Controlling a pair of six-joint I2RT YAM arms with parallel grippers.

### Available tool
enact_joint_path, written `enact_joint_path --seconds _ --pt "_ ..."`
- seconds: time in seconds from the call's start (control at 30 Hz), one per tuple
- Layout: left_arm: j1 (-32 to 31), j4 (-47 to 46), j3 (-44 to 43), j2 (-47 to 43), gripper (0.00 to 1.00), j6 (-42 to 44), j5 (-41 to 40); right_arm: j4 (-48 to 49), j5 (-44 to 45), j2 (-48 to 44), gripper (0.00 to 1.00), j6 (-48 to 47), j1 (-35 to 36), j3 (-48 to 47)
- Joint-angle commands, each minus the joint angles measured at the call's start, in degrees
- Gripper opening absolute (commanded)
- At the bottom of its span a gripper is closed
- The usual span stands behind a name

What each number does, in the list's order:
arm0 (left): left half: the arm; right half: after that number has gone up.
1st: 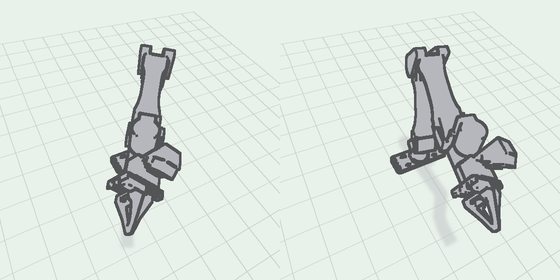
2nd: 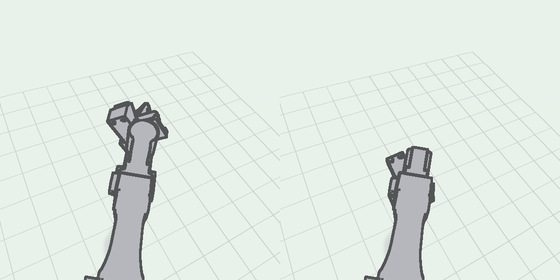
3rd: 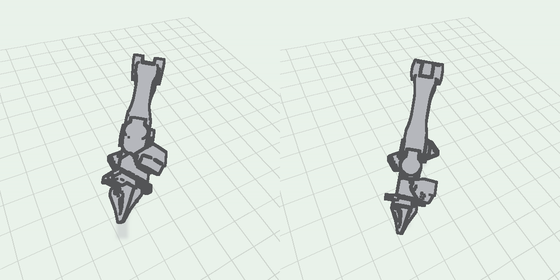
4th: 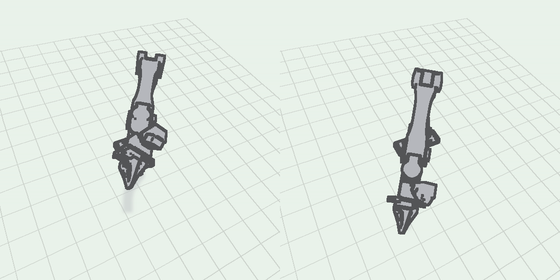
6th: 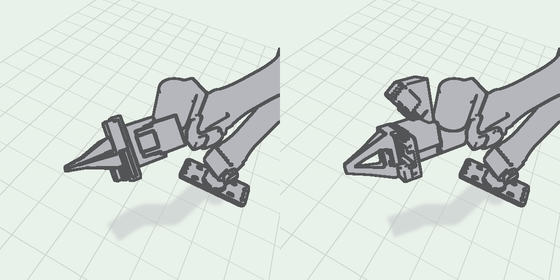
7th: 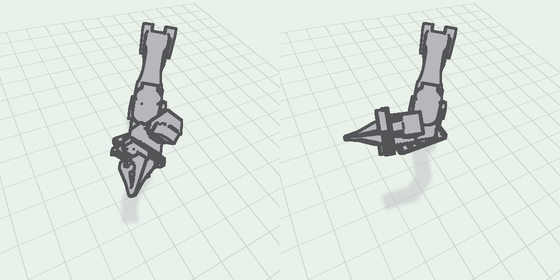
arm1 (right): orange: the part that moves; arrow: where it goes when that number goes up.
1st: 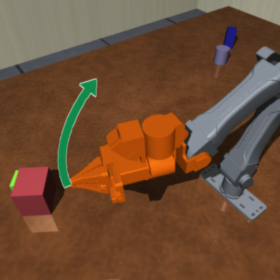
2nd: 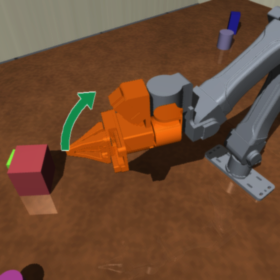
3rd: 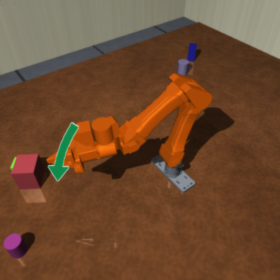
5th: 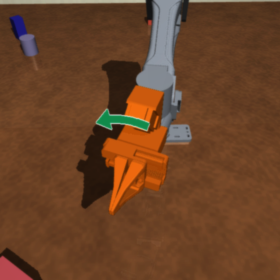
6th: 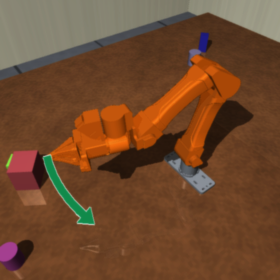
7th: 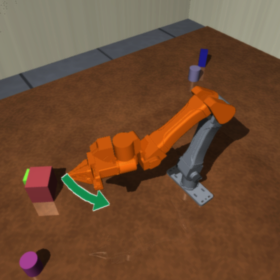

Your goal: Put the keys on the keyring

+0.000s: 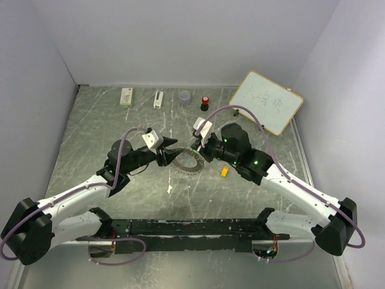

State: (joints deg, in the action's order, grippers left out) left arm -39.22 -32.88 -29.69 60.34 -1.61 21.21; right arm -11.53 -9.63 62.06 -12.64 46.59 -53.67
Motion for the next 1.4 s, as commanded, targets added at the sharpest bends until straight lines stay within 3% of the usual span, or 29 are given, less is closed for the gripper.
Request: enact_joint_path --seconds 0.0,0.37,1.37 --pt "-0.2 -9.1 2.1 -1.0 0.56 -2.1 6.1 1.5 0.3 -1.3 0.00 1.0 0.1 -2.7" --pt "-0.2 -9.1 2.8 -2.7 0.56 -1.3 8.4 2.5 -0.6 -0.2 0.00 2.0 0.1 -3.3" --pt "-0.7 -20.4 2.8 6.7 0.50 2.5 10.8 2.8 -5.1 -0.9 0.00 1.2 0.2 -3.3"
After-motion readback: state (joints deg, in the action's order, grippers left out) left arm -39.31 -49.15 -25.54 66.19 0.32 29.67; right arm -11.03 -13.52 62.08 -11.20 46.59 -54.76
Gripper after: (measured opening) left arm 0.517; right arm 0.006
